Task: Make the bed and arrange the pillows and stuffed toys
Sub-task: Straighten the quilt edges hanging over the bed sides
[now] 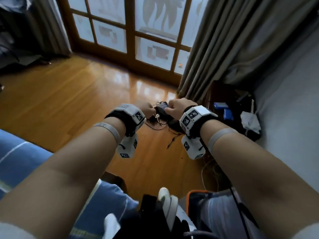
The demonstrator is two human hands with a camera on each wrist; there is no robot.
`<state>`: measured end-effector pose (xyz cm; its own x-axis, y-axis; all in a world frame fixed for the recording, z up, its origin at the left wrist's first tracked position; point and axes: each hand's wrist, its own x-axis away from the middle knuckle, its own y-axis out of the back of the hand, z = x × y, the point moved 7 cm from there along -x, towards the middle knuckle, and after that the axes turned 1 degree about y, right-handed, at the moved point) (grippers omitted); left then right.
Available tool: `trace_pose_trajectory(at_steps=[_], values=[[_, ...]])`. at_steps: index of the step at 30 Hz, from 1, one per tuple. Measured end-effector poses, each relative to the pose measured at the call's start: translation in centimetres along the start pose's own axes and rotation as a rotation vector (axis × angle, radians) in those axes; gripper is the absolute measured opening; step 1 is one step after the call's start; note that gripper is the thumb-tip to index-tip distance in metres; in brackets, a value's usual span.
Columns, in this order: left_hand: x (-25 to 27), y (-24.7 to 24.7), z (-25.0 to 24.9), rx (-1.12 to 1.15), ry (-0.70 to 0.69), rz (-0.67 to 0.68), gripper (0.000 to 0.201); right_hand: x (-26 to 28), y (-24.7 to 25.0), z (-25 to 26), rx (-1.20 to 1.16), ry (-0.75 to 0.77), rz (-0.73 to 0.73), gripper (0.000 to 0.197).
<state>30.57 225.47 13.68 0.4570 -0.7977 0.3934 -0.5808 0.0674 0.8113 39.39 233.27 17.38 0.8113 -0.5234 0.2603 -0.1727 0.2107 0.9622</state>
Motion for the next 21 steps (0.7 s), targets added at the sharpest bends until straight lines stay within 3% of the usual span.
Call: trace_pose_trajectory(at_steps=[4, 8, 13, 16, 21], values=[[-4.4, 3.7, 4.2, 0.028, 0.181, -0.034, 0.041, -10.2, 1.4, 1.0, 0.001, 0.169, 0.055, 0.030], [-5.2, 5.8, 10.9, 0.106, 0.391, -0.069, 0.032, -16.9, 1.3, 6.9, 0.033, 0.381, 0.137, 0.033], [-4.0, 7.1, 20.7, 0.214, 0.683, -0.091, 0.040, -22.0, -1.2, 18.0, 0.153, 0.671, 0.234, 0.035], [-2.9, 8.6, 25.9, 0.340, 0.878, -0.184, 0.042, -23.8, -1.6, 24.4, 0.284, 0.853, 0.234, 0.028], [-1.2, 10.2, 30.9, 0.480, 1.028, -0.209, 0.038, -26.3, -1.4, 31.3, 0.466, 1.003, 0.252, 0.030]])
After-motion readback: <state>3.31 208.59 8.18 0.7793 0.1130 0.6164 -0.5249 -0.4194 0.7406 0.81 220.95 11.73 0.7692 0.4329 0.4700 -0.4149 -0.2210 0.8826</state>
